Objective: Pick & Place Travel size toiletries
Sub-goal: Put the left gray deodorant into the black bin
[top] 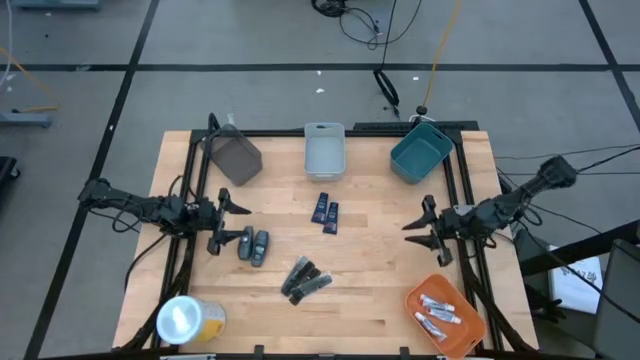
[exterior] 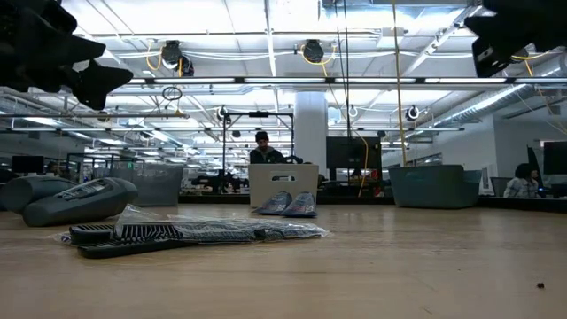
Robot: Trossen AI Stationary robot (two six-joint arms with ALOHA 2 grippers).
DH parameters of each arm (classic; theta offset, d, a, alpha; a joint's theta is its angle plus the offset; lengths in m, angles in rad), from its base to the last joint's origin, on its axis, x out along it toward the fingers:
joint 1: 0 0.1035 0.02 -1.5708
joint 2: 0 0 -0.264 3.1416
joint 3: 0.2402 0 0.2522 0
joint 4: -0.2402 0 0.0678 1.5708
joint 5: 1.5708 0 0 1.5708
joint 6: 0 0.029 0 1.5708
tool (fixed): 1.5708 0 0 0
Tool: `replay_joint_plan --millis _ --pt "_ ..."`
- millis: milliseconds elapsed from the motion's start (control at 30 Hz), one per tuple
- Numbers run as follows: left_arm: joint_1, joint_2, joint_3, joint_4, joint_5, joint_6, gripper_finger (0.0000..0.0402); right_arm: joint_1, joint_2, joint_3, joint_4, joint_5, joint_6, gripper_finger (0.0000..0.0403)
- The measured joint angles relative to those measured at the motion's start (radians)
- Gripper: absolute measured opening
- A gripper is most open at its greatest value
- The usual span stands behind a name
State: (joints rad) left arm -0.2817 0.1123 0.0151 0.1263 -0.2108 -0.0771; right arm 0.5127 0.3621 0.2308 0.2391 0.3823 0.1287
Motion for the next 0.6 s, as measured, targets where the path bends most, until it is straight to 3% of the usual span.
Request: replay_joint_plan --millis 133,267,600 --pt "0.000 0.000 0.000 0.008 0.000 0.011 0.0283 -0.132 0.002 -0.047 0.045 -0.064 -0.011 0.0114" --pt "0.000 0.000 0.000 0.009 -0.010 -0.014 0.0282 -0.255 0.001 -0.080 0.103 -0.196 -0.028 0.0114" --pt "0.000 0.000 0.000 0.019 -0.033 -0.086 0.0282 -0.514 -0.013 -0.088 0.103 -0.425 -0.081 0.0114"
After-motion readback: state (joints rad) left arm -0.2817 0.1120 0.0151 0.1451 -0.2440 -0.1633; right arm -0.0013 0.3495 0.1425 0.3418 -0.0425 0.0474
